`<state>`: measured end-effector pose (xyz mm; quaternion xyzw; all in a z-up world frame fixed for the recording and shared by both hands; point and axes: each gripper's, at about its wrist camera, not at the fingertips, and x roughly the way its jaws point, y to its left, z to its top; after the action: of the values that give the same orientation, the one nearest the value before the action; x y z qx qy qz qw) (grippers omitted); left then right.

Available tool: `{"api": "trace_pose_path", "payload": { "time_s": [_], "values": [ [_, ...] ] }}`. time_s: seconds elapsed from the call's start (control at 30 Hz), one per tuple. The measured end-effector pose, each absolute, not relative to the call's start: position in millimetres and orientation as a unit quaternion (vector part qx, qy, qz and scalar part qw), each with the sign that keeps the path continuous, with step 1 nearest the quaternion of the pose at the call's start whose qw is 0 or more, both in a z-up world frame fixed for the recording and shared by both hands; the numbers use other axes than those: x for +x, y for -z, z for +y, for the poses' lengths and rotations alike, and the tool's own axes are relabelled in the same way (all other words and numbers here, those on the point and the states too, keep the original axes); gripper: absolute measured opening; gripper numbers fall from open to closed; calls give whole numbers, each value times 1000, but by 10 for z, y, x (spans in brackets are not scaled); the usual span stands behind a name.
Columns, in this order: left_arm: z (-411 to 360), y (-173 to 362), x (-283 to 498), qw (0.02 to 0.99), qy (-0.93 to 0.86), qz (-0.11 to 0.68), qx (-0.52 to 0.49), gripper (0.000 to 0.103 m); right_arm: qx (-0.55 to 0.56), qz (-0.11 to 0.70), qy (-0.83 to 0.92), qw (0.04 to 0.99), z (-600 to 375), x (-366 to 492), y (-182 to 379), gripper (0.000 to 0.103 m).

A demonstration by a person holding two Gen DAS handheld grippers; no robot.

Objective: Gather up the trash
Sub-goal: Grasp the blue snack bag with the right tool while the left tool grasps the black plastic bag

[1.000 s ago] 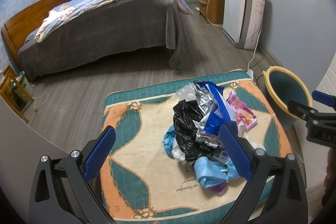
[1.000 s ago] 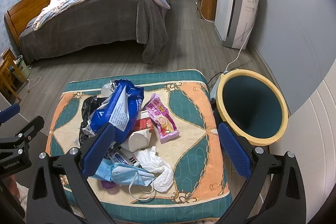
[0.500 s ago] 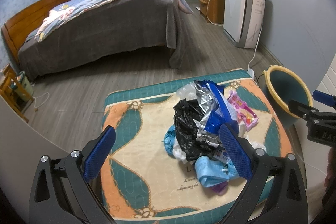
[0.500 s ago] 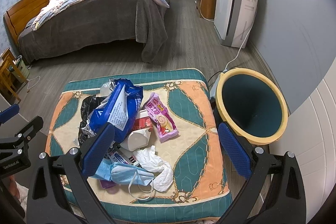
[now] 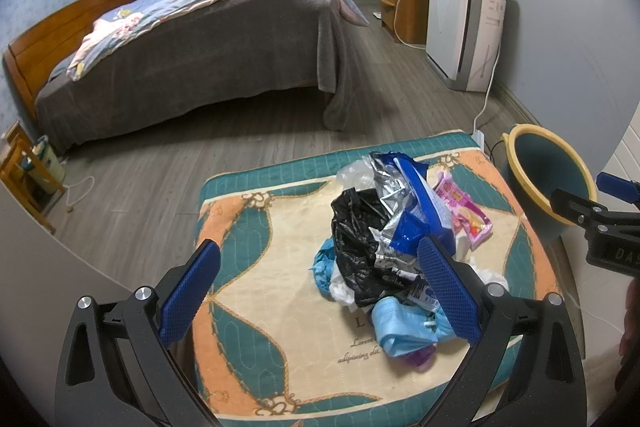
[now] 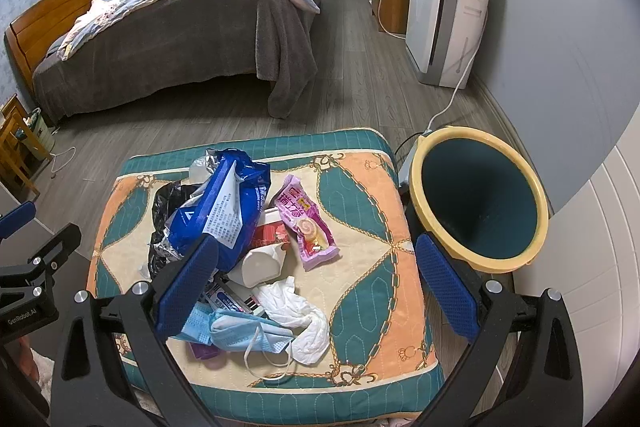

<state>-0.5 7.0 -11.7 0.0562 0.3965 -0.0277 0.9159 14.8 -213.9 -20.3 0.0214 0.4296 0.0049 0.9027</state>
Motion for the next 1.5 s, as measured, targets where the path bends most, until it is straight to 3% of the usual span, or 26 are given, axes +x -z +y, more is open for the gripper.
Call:
{"api": "trace_pose_path", "payload": {
  "time_s": [0.43,0.77,0.93,1.0,1.07,1.23,1.5],
  "values": [
    [353,-74,298,925,30,378,34,98,29,441,-30,896,-1913,476,262,97],
    [614,193,786,910,31,414,16,98,63,502,-73,859,-1488,1085,832,97],
    [776,354,906,898,29,438,-1,98,81,529,-106,838,-1337,1240,1076,74],
    [771,413,932,895,33,446,4,96,90,539,-120,829,-1300,1260,1124,47],
    [713,471,965,891,41,452,13,96,97,538,-122,829,-1301,1242,1093,36],
    [504,638,1026,878,75,472,29,93,103,529,-115,835,-1404,1189,966,21],
    [175,913,1092,851,124,509,34,72,82,496,-96,859,-1683,1048,526,16]
  ]
}}
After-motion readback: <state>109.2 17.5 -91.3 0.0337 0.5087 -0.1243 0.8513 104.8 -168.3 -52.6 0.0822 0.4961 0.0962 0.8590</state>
